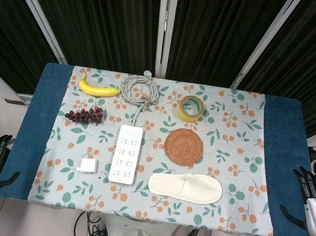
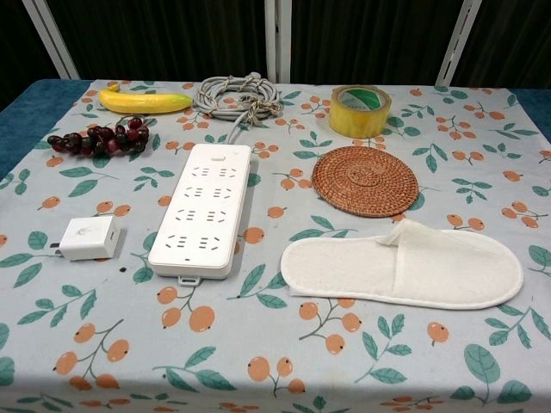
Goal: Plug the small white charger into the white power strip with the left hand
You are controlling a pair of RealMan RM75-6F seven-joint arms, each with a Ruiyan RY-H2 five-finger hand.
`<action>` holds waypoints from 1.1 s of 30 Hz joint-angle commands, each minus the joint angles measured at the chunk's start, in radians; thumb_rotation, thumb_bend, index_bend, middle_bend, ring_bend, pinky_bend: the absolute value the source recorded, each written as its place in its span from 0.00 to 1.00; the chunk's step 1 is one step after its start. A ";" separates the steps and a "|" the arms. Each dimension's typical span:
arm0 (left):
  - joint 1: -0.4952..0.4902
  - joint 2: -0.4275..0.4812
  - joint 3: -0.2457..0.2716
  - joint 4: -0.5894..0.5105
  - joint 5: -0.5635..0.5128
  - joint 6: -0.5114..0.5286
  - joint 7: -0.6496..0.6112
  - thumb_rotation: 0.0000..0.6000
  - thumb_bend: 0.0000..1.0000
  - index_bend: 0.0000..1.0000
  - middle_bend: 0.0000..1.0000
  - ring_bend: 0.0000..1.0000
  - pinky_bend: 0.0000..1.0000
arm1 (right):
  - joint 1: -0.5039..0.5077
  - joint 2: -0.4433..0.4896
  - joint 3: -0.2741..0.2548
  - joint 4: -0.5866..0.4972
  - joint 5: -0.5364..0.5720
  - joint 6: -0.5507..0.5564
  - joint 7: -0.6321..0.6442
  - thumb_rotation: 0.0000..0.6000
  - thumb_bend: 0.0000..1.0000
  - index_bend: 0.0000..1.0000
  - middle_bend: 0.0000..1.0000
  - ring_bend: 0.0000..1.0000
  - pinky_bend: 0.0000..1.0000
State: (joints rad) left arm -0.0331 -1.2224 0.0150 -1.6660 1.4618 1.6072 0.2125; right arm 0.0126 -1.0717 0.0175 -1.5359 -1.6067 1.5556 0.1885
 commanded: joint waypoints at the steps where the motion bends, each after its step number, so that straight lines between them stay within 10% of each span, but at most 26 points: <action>1: -0.001 0.001 -0.003 0.000 0.003 -0.006 0.001 1.00 0.16 0.04 0.07 0.00 0.00 | 0.003 0.001 0.002 -0.006 0.003 -0.003 -0.007 1.00 0.13 0.00 0.01 0.00 0.00; 13: -0.078 -0.012 0.007 -0.012 0.134 -0.098 0.016 1.00 0.16 0.11 0.17 0.00 0.00 | 0.010 0.019 0.020 -0.034 -0.005 0.022 -0.036 1.00 0.13 0.00 0.01 0.00 0.00; 33: -0.367 -0.283 -0.050 0.188 0.183 -0.454 0.035 1.00 0.17 0.12 0.18 0.01 0.00 | 0.010 0.024 0.026 -0.060 0.011 0.025 -0.062 1.00 0.13 0.00 0.01 0.00 0.00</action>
State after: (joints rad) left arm -0.3788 -1.4763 -0.0235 -1.5129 1.6503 1.1691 0.2542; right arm 0.0229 -1.0470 0.0436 -1.5962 -1.5960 1.5808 0.1263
